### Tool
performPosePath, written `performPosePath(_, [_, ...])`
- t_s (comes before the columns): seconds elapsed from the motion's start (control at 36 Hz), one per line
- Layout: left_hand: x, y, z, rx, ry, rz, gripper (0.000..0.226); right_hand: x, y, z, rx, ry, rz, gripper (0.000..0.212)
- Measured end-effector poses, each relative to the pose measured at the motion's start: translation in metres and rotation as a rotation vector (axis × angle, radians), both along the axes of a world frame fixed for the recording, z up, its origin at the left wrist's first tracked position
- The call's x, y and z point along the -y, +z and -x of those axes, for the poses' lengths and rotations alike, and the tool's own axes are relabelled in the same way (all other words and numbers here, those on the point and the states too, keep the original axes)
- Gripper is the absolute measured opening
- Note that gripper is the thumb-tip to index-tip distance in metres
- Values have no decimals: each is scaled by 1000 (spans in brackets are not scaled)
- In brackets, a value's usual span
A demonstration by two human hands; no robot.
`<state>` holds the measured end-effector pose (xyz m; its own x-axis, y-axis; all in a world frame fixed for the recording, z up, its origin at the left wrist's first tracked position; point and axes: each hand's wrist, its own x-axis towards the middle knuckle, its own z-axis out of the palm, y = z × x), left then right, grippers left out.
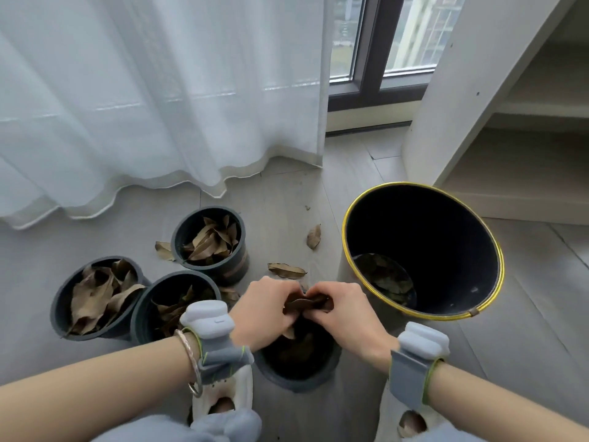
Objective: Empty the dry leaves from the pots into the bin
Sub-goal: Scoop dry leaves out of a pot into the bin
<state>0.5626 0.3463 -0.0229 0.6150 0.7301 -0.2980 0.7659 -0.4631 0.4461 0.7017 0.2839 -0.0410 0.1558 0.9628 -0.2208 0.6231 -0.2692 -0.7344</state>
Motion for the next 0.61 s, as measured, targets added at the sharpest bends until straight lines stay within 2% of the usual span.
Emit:
performPosePath(0.33, [-1,75,-37,189,-44,-178,22,3,78,-39,68,-71,-236,16])
performPosePath(0.5, [-7,79,-86,195,-46,-144,27,7,89,-78,118,-156,-226,18])
performPosePath(0.61, [-9,71,-122,117,-110,-182,30,10,79,-104,130,-219,-192,18])
